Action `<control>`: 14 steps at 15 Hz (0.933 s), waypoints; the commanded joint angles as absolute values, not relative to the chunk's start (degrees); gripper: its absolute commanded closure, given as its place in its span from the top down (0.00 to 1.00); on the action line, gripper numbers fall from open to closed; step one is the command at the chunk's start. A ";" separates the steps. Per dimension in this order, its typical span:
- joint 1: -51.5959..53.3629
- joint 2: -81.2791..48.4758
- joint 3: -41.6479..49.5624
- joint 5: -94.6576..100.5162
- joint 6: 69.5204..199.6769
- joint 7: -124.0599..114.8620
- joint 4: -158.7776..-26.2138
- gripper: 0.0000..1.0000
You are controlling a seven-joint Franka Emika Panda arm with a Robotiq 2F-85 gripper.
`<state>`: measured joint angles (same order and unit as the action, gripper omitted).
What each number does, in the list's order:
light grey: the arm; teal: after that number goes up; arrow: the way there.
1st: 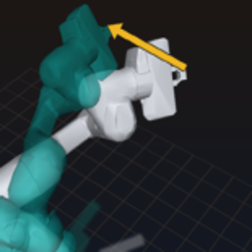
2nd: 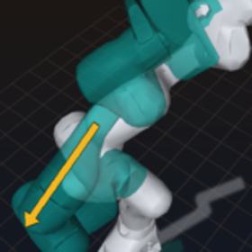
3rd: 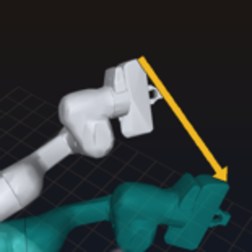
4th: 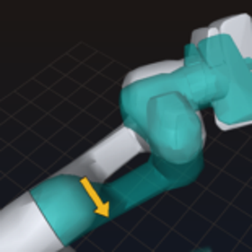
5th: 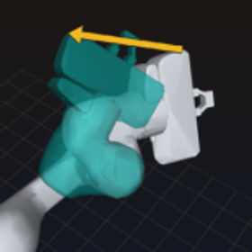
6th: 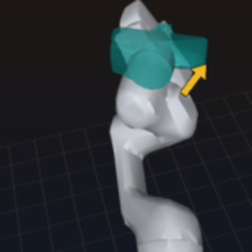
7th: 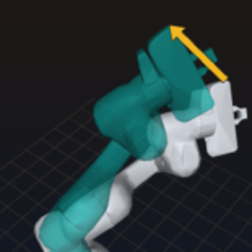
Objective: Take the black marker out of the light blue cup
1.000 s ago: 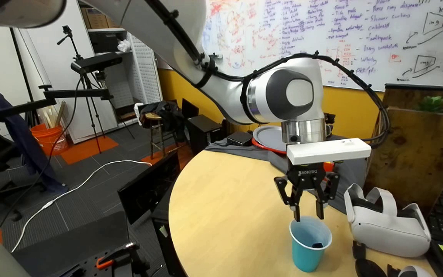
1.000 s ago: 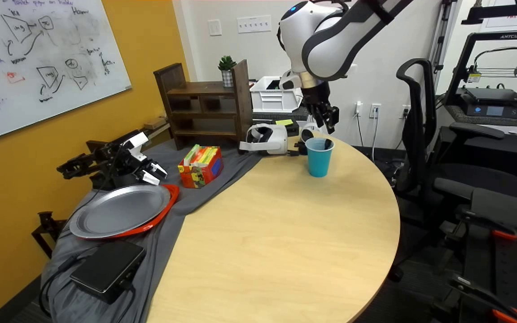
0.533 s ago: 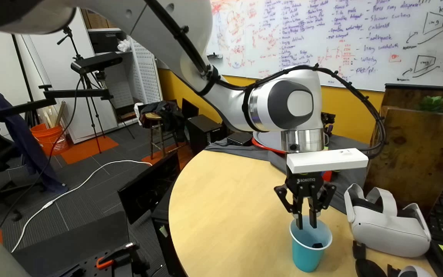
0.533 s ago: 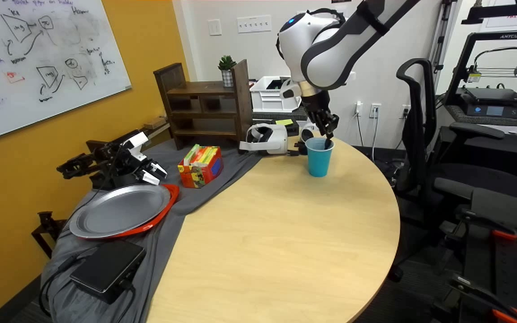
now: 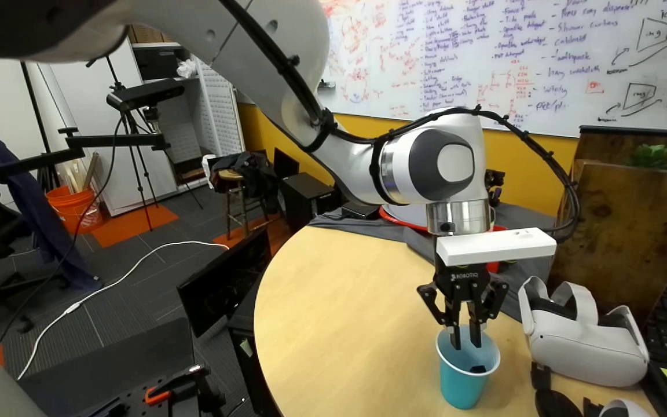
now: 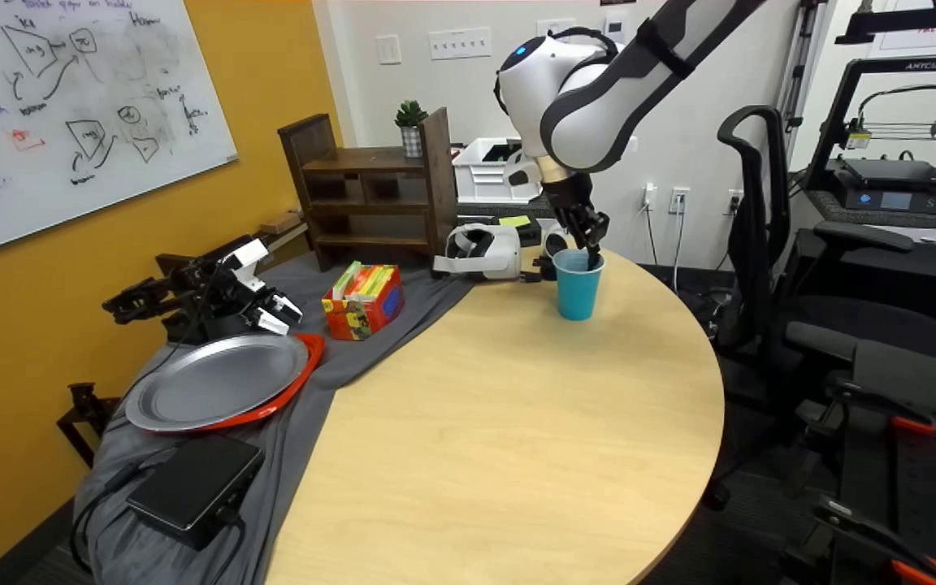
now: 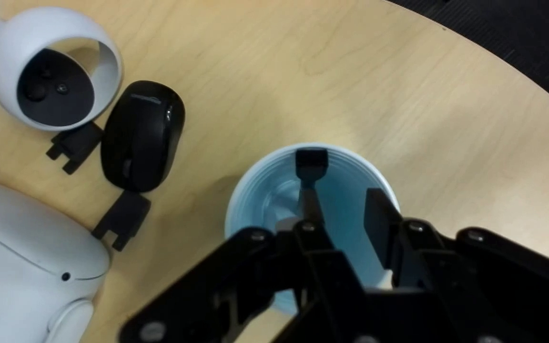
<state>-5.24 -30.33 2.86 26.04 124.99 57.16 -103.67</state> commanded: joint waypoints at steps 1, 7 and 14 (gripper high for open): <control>-4.81 -32.57 3.20 27.59 125.29 56.68 -100.80 0.41; -4.57 -35.19 3.04 27.53 124.89 56.93 -98.06 0.42; -4.43 -36.87 3.08 27.33 124.41 57.03 -96.49 0.42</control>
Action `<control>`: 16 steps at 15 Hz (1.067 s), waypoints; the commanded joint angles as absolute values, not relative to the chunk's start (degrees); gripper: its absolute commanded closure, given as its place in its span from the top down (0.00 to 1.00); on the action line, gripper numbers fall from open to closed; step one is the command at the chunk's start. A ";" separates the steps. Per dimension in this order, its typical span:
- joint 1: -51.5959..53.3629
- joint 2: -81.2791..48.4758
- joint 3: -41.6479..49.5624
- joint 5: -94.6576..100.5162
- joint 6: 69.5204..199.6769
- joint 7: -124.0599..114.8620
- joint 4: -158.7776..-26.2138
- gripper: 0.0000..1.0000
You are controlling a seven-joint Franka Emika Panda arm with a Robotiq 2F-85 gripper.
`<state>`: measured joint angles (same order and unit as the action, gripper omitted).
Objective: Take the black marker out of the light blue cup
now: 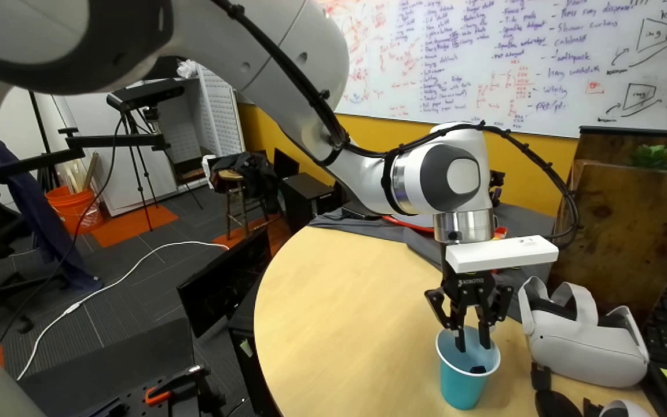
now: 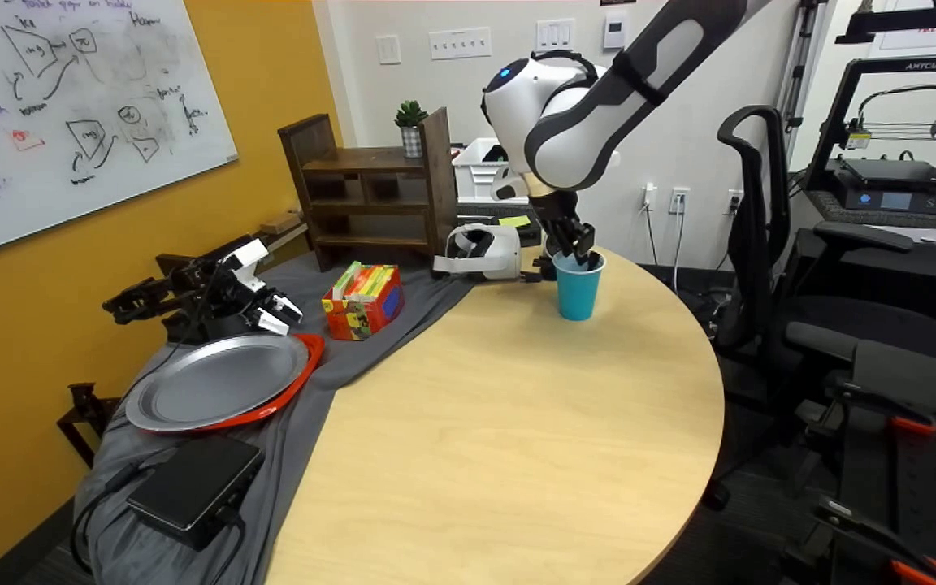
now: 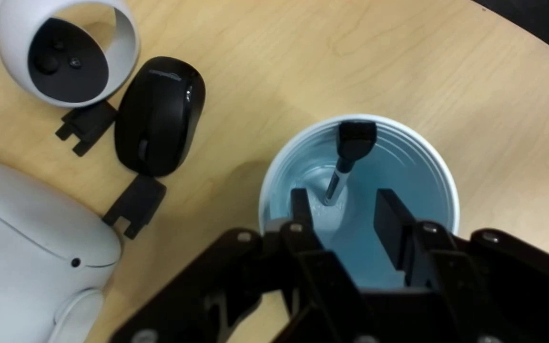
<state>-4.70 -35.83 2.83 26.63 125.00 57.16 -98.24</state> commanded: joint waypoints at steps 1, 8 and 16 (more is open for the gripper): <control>-4.42 -36.94 3.11 27.32 124.35 56.95 -96.50 0.42; -4.47 -37.31 3.33 27.34 123.90 56.64 -96.97 0.41; -4.57 -37.97 3.89 27.39 123.37 56.32 -97.07 0.42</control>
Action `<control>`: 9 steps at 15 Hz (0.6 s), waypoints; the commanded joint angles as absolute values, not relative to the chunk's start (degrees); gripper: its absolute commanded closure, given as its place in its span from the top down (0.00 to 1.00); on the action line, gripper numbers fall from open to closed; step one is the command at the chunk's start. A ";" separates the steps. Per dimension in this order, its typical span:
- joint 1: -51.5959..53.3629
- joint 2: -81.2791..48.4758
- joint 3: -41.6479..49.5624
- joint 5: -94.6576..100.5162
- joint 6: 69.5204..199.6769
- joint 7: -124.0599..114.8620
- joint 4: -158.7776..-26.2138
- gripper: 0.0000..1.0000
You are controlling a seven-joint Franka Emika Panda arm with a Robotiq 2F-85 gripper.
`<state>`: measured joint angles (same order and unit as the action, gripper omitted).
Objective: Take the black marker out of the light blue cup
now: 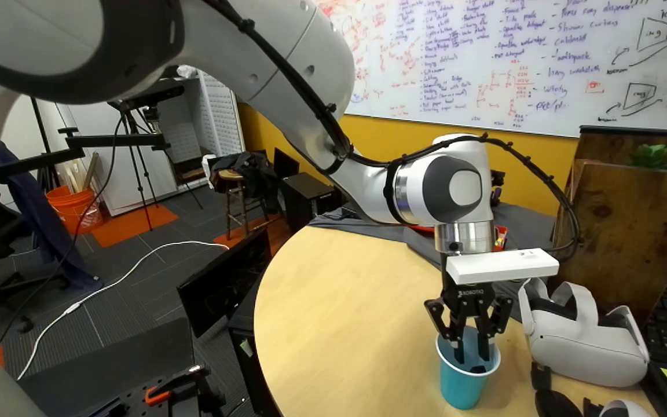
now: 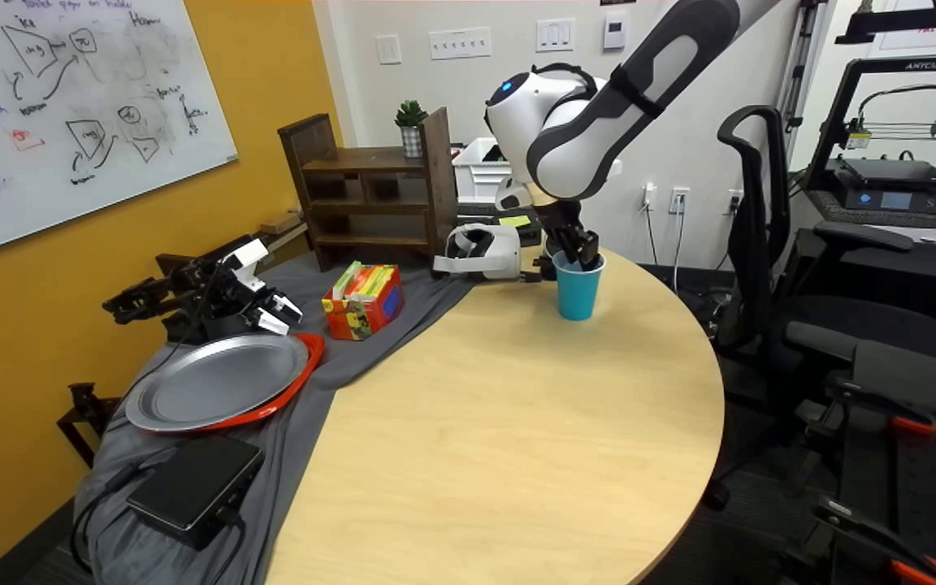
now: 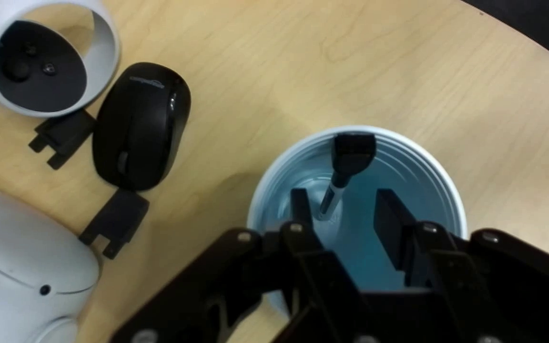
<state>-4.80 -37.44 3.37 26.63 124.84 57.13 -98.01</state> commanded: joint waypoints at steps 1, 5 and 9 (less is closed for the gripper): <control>-4.54 -38.06 4.00 27.47 123.35 56.28 -97.10 0.41; -4.50 -38.62 4.36 27.53 122.98 56.12 -97.01 0.42; -4.41 -39.06 4.56 27.66 122.78 55.98 -97.01 0.42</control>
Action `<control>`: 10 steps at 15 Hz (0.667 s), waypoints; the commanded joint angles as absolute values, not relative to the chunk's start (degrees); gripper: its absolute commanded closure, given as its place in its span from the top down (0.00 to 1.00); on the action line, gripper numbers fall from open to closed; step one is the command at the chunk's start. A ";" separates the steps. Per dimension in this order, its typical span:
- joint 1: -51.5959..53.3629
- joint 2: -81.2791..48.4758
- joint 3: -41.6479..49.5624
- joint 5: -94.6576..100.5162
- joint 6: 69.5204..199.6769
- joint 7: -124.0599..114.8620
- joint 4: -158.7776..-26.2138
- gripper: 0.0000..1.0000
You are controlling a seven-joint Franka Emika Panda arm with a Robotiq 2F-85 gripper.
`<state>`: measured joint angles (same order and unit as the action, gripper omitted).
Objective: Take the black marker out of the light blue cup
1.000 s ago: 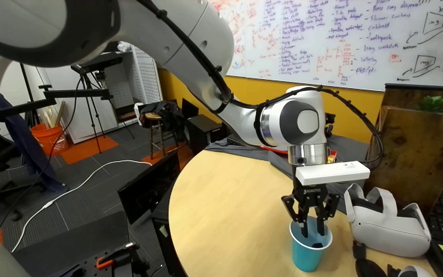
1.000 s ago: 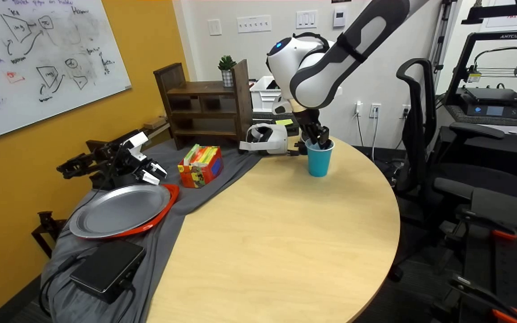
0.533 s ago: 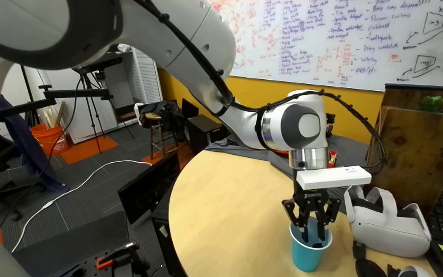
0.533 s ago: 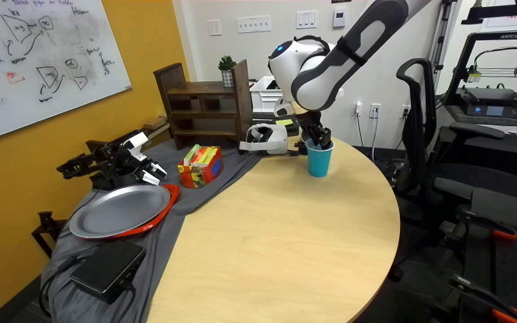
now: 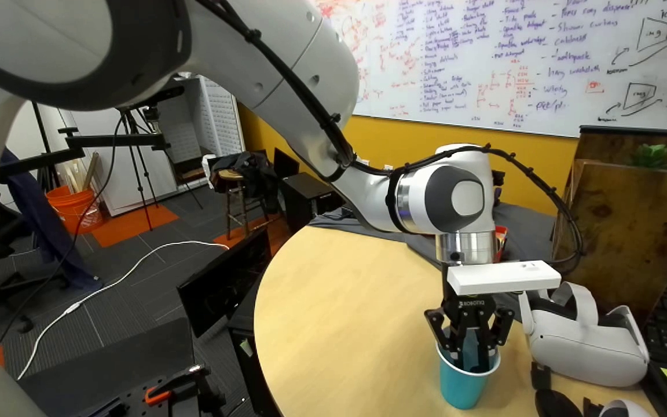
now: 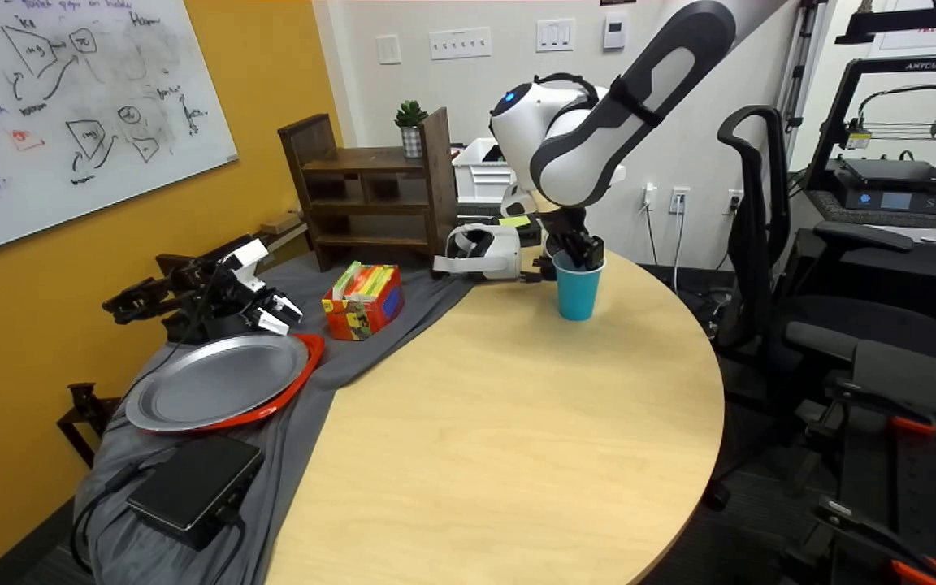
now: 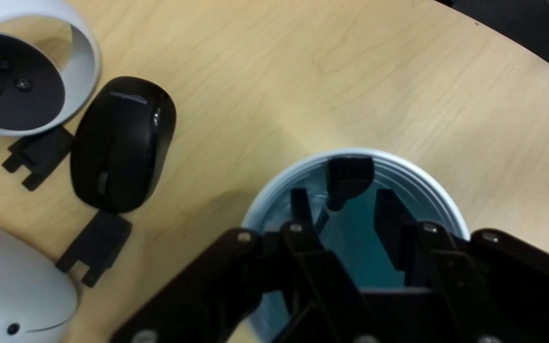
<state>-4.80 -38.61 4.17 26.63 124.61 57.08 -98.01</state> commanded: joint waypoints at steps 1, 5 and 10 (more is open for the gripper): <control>-4.37 -39.11 4.61 27.71 122.76 55.91 -97.03 0.44; -4.23 -39.07 4.76 28.00 122.85 55.67 -97.21 0.23; -4.08 -38.88 4.84 28.27 122.98 55.42 -97.32 0.00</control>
